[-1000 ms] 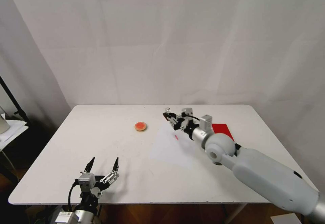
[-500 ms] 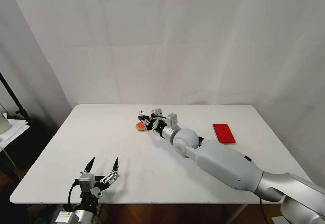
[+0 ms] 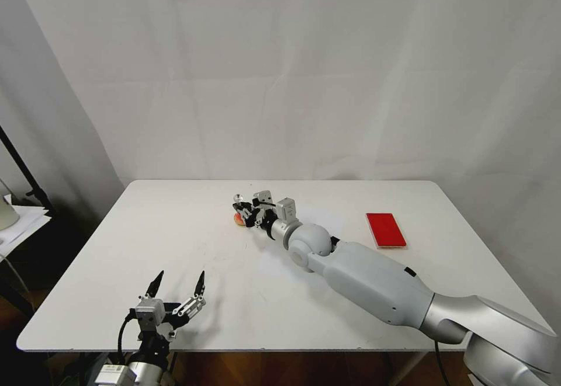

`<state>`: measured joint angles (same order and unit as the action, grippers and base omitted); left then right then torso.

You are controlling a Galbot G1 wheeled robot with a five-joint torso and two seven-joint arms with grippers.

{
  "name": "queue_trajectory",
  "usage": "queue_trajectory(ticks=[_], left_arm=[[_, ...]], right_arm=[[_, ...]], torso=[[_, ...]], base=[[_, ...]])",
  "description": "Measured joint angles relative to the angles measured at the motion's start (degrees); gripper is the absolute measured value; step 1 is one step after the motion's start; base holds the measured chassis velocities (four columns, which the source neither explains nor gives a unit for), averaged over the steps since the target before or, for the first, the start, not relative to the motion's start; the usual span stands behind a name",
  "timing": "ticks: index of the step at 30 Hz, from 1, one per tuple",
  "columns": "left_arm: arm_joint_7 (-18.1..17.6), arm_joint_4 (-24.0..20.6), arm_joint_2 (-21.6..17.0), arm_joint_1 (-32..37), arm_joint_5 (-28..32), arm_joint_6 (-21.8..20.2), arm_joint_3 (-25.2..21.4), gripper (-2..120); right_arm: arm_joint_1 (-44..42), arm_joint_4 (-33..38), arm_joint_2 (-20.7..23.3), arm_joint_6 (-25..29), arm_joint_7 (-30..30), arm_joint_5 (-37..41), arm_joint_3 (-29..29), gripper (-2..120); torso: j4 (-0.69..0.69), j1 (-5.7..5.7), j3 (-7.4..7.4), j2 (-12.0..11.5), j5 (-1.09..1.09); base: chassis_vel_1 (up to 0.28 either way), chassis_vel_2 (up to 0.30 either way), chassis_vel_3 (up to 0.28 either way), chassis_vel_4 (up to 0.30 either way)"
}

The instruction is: Pick up the stamp from the ink pad and place it onto another ink pad.

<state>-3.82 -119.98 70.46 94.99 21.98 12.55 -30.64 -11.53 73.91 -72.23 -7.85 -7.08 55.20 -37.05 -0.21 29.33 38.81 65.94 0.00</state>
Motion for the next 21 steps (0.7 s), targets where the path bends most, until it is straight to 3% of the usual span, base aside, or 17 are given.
queue_trajectory(ticks=[21], left_arm=[[0.0, 0.0, 0.0, 0.0, 0.0, 0.0, 0.0, 100]], right_arm=[[-1.1, -2.3, -0.5, 0.8, 1.5, -0.7, 0.2, 11]], torso=[[0.0, 0.0, 0.0, 0.0, 0.0]], base=[[0.0, 0.0, 0.0, 0.0]])
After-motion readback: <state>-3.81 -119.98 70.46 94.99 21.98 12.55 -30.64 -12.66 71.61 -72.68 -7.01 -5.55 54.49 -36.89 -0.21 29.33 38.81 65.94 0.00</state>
